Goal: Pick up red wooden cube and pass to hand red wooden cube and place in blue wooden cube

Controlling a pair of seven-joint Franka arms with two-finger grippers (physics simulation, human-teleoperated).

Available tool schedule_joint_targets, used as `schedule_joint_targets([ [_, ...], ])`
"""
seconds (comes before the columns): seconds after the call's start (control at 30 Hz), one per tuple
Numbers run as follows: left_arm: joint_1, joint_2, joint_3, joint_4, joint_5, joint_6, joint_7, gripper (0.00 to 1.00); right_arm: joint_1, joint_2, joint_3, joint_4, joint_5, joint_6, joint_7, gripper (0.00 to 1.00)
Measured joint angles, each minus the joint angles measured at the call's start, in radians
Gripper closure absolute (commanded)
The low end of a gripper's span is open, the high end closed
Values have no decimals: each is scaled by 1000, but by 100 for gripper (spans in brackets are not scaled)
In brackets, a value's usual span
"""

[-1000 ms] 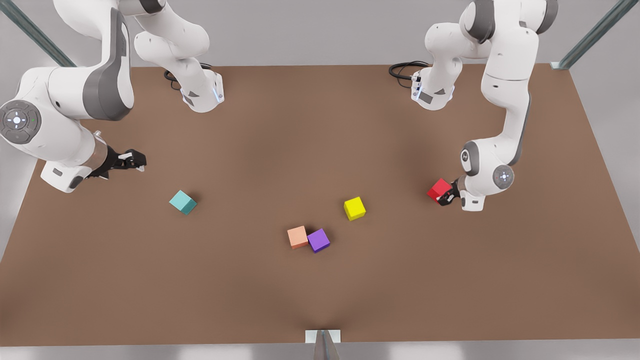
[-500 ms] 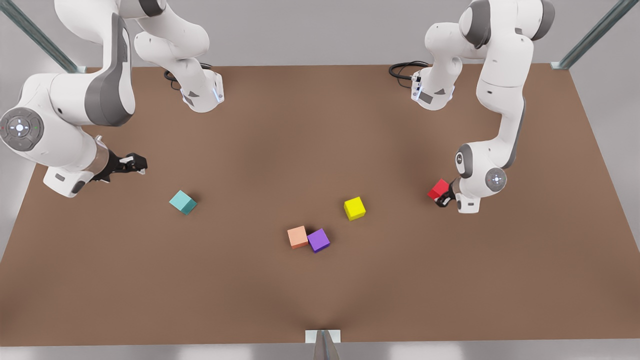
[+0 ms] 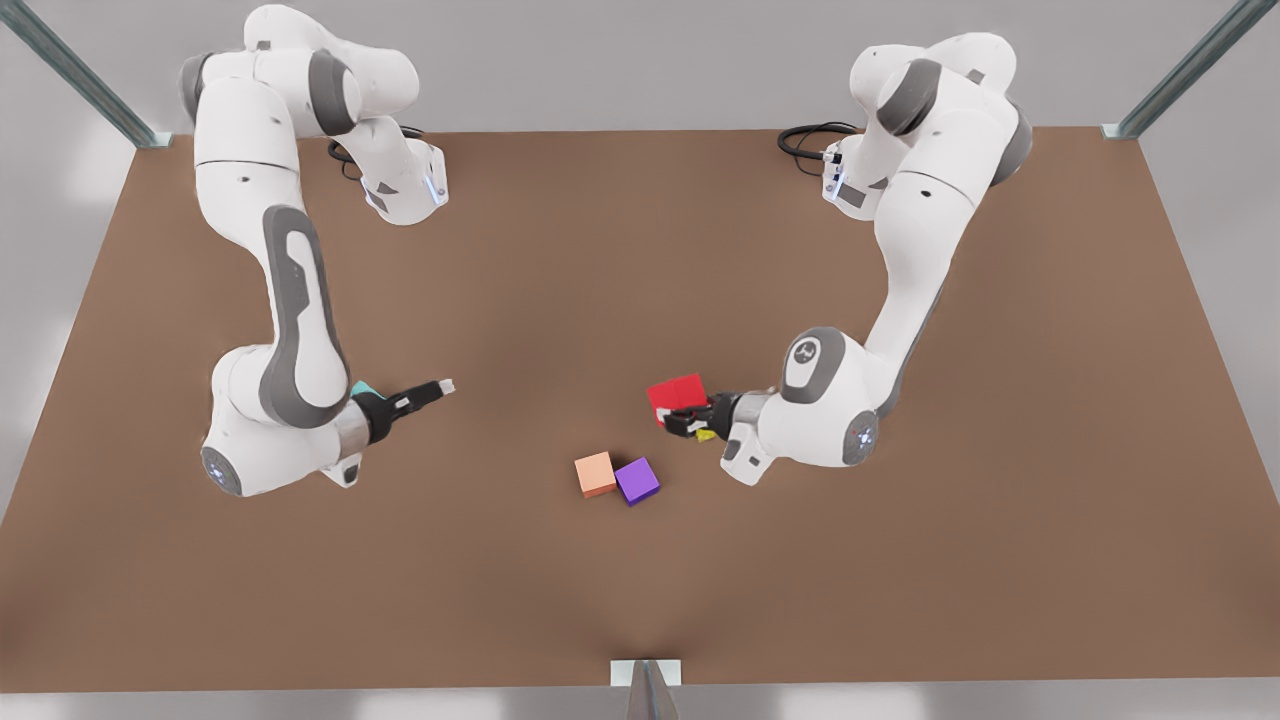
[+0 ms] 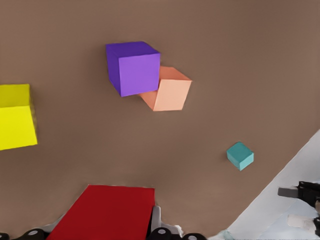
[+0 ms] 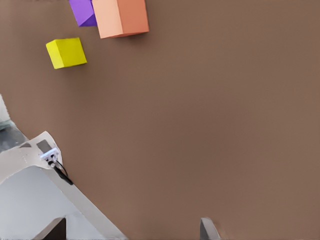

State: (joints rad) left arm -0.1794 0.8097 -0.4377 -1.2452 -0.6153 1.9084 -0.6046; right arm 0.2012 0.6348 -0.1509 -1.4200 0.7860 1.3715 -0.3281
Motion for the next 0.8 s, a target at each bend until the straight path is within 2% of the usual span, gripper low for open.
schedule_joint_targets([
  [0.03, 0, 47, -43, 33, -37, -1, 16, 51, -1, 36, 0, 1, 117, -11, -20, 0],
  [0.1, -1, 110, -123, 67, -89, 19, 56, 49, 0, 84, 0, -1, 300, -27, -66, 0],
  [0.2, -2, 164, -174, 77, -178, 57, 131, 49, 3, 107, 0, -13, 461, -36, -158, 0],
  [0.43, 32, 213, -181, 79, -294, 97, 332, 51, 33, 43, -2, -206, 608, 62, -533, 0],
  [0.8, 62, 242, -183, 79, -466, 185, 698, 51, 135, 82, 0, -196, 843, 229, -1276, 0],
])
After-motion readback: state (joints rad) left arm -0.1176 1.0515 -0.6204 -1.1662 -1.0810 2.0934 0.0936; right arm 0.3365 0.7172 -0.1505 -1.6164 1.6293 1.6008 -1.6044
